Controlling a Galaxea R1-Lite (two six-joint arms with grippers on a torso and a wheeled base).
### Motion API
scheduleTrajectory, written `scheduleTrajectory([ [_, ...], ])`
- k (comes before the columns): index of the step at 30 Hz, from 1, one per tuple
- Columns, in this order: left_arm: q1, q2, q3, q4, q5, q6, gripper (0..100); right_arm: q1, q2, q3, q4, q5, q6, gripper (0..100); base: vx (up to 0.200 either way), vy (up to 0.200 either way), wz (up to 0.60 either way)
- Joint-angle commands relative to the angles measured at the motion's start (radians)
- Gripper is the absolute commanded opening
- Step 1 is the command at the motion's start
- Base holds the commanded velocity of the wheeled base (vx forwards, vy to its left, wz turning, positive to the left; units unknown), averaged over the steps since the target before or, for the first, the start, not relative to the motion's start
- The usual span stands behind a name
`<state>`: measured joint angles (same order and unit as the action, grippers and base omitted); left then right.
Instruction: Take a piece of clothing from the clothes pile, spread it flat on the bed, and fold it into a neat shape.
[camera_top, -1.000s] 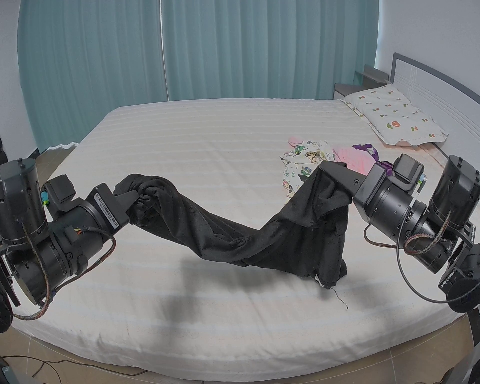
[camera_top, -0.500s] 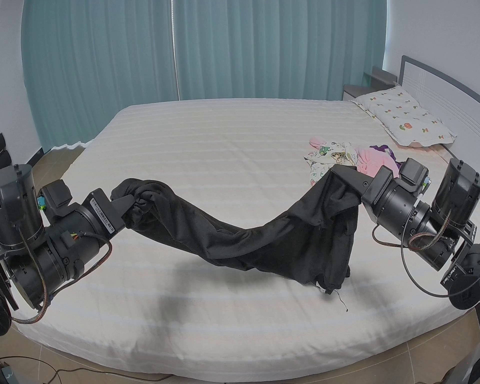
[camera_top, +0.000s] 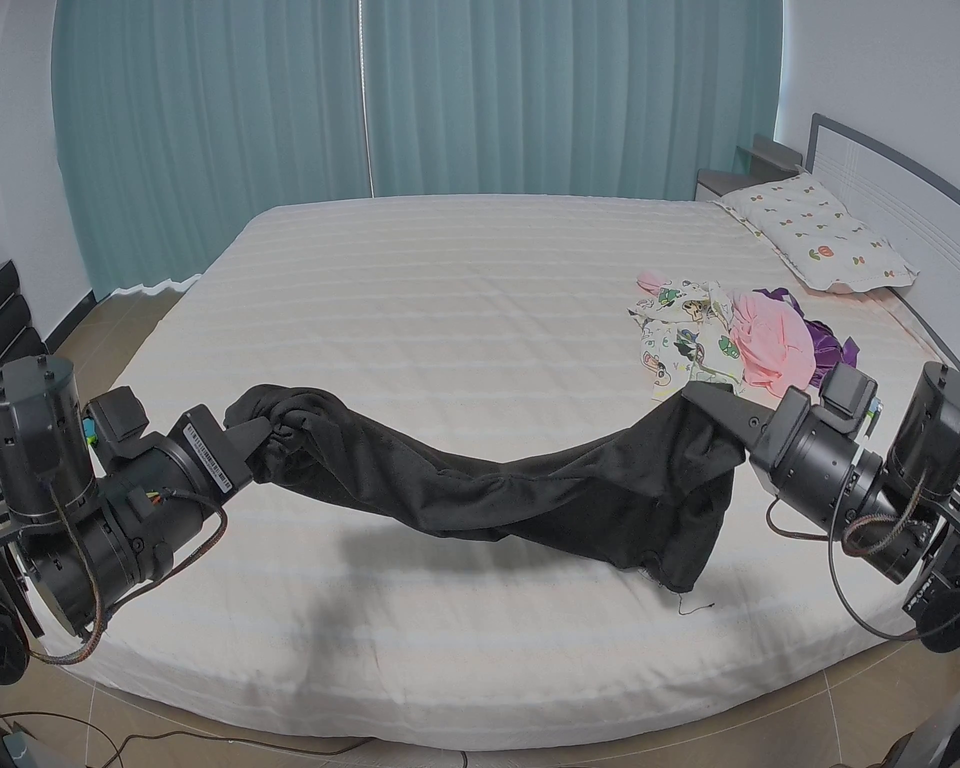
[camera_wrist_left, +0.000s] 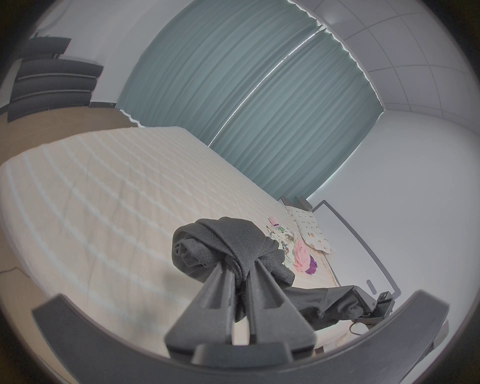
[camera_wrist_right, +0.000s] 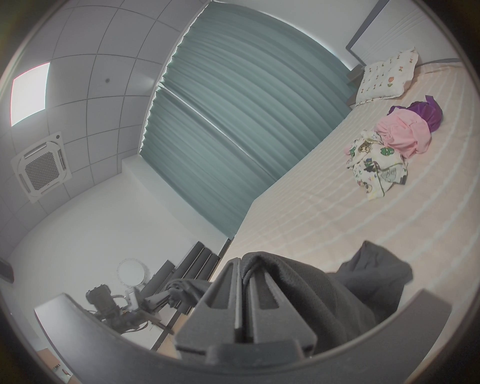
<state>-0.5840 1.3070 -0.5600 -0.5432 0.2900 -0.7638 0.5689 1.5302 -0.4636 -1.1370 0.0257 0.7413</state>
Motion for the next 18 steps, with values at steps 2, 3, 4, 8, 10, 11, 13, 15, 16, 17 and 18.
scheduleTrajectory([
  [2,-0.025,-0.02,0.02,0.0,0.003,-0.048,0,0.034,-0.107,0.068,0.003,0.003,0.0,0,-0.2,0.0,0.0],
  [3,-0.031,-0.025,0.02,0.0,0.003,-0.048,0,0.045,-0.13,0.071,0.008,0.003,0.0,0,-0.2,0.0,0.0],
  [4,-0.037,-0.029,0.019,0.0,0.003,-0.048,0,0.054,-0.15,0.072,0.01,0.003,0.0,0,-0.2,0.0,0.0],
  [8,-0.048,-0.071,-0.003,0.002,0.005,-0.045,0,0.074,-0.236,0.063,0.014,0.005,0.0,0,-0.2,0.0,0.0],
  [10,-0.045,-0.089,-0.041,0.002,0.005,-0.045,0,0.077,-0.288,0.045,0.014,0.017,-0.002,0,-0.1,0.0,0.0],
  [11,-0.043,-0.095,-0.054,0.003,0.003,-0.045,0,0.077,-0.305,0.033,0.016,0.026,-0.002,0,0.0,0.0,0.0],
  [13,-0.036,-0.123,-0.101,0.005,0.003,-0.043,0,0.072,-0.366,-0.017,0.042,0.071,0.0,0,0.0,0.0,0.0],
  [15,-0.03,-0.146,-0.146,0.032,0.001,-0.043,0,0.066,-0.407,-0.079,0.102,0.095,0.001,0,0.0,0.0,0.0],
  [16,-0.023,-0.153,-0.172,0.052,0.001,-0.043,0,0.063,-0.42,-0.113,0.129,0.1,0.006,0,0.0,0.0,0.0],
  [17,-0.017,-0.157,-0.204,0.075,0.0,-0.043,0,0.055,-0.424,-0.158,0.157,0.1,0.02,0,0.0,0.0,0.0],
  [18,-0.007,-0.16,-0.235,0.1,-0.002,-0.043,0,0.042,-0.423,-0.204,0.183,0.099,0.035,0,0.0,0.0,0.0],
])
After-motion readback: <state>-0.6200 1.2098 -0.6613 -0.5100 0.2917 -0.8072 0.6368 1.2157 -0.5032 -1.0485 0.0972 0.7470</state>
